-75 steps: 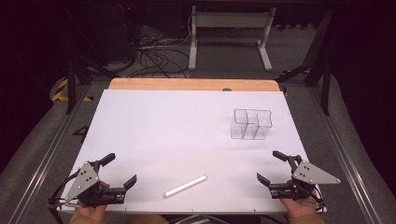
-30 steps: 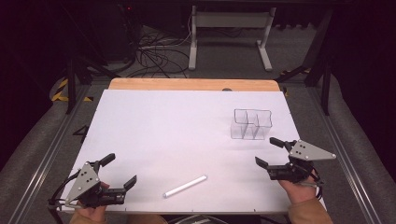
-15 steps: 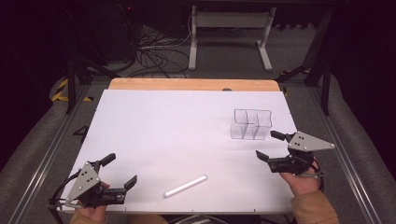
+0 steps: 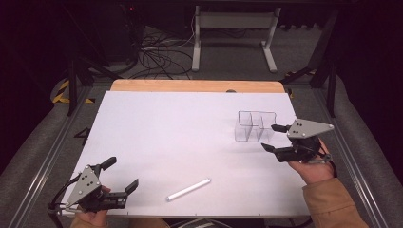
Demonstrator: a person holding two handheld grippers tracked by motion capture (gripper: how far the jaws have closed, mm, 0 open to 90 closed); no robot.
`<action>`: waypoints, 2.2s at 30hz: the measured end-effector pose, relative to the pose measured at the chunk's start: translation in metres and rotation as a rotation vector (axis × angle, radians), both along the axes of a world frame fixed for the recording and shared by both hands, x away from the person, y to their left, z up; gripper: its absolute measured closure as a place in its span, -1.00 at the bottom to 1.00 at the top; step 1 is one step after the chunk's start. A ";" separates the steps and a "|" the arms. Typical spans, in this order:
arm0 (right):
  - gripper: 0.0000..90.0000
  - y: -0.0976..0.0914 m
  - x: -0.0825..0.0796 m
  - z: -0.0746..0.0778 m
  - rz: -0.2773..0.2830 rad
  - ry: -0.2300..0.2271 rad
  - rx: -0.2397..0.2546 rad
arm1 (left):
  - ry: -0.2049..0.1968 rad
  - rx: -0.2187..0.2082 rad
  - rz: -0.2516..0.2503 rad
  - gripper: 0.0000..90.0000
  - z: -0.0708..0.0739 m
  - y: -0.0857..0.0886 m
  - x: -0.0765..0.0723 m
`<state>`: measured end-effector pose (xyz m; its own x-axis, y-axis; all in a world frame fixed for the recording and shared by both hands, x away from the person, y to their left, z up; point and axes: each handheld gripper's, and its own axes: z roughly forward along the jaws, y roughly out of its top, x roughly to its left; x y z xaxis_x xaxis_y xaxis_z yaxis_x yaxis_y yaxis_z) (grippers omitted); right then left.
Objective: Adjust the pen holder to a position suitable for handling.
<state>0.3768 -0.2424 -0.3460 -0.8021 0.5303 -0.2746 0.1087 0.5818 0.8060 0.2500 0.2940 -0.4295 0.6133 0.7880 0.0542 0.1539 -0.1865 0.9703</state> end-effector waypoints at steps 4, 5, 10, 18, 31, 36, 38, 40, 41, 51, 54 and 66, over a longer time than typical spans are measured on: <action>-0.30 0.003 0.010 0.004 0.015 0.029 -0.052 | -0.003 -0.001 0.003 -0.95 0.000 0.000 -0.001; -0.30 0.004 0.013 0.005 0.014 0.032 -0.056 | -0.003 -0.001 0.003 -0.95 0.000 0.001 -0.001; -0.31 0.006 0.023 0.008 0.015 0.035 -0.077 | -0.001 0.002 0.002 -0.95 0.000 0.001 -0.001; -0.31 0.010 0.036 0.008 0.012 0.037 -0.101 | 0.000 0.002 0.001 -0.95 0.000 0.001 0.000; -0.24 0.011 0.054 0.012 0.043 0.039 -0.172 | 0.003 -0.003 0.000 -0.95 0.000 0.000 0.000; -0.16 0.012 0.066 0.012 0.077 0.035 -0.227 | 0.005 -0.001 -0.004 -0.95 0.000 0.001 0.001; -0.14 0.013 0.071 0.011 0.070 0.047 -0.234 | 0.007 -0.002 -0.003 -0.95 -0.001 0.001 0.001; -0.11 0.013 0.076 0.010 0.079 0.057 -0.240 | 0.006 -0.001 -0.003 -0.95 -0.001 0.001 0.001; -0.11 0.014 0.078 0.008 0.075 0.070 -0.243 | 0.006 0.000 -0.004 -0.95 -0.001 0.001 0.001; -0.04 0.020 0.099 -0.007 0.093 0.116 -0.318 | 0.005 0.001 -0.005 -0.95 -0.001 0.001 0.002; 0.00 0.023 0.103 -0.011 0.094 0.131 -0.349 | 0.006 0.001 -0.005 -0.95 -0.001 0.001 0.002; 0.17 0.035 0.113 -0.026 0.123 0.174 -0.443 | 0.009 0.002 -0.007 -0.95 -0.001 0.001 0.002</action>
<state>0.4901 -0.2078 -0.3715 -0.9055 0.2914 -0.3084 0.1289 0.8814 0.4545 0.2519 0.2955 -0.4308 0.6196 0.7833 0.0500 0.1609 -0.1892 0.9687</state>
